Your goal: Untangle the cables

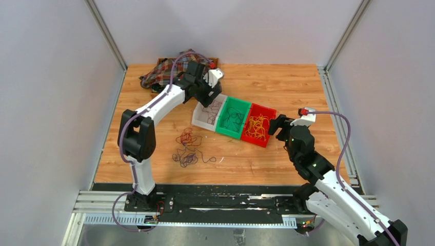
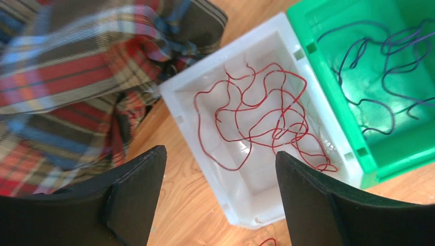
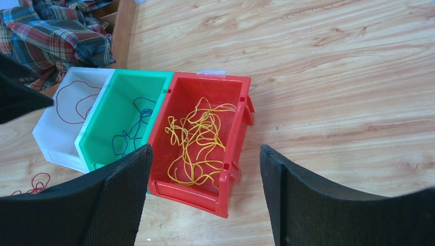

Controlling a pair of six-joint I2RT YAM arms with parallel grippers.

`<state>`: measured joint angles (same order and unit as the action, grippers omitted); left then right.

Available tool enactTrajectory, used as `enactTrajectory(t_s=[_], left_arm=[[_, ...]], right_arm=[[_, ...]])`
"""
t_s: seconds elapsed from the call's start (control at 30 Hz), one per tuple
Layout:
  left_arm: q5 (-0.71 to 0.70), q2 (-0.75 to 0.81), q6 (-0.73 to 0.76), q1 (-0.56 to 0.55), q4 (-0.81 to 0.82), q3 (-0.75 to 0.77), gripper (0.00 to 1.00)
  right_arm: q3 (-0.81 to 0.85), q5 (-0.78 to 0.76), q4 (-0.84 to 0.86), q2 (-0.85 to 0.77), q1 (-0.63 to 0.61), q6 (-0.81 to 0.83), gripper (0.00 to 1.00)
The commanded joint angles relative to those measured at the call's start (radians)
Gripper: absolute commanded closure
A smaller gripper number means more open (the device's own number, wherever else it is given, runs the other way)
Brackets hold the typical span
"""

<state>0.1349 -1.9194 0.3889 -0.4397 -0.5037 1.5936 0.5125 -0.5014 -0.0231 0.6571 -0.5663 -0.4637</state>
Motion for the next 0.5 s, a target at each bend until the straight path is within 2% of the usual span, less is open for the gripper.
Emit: enactTrajectory(t_s=[0.0,0.17,0.3,0.47], left_arm=[[0.011,0.084,-0.002,0.005,-0.037,0.049,0.16],[0.095,0.142,-0.013,0.006,-0.091,0.053,0.15],[0.177,0.215,0.057,0.007,-0.23,0.021,0.15],[0.237,0.364,0.161,0.035,-0.339,-0.183,0.19]], right_arm=[[0.04,-0.015,-0.003,0.002,0.015,0.008,0.24],[0.047,-0.004,-0.003,0.001,0.014,0.013,0.24],[0.046,0.043,0.005,0.014,0.014,0.016,0.24],[0.049,0.139,0.014,0.071,0.01,-0.005,0.25]])
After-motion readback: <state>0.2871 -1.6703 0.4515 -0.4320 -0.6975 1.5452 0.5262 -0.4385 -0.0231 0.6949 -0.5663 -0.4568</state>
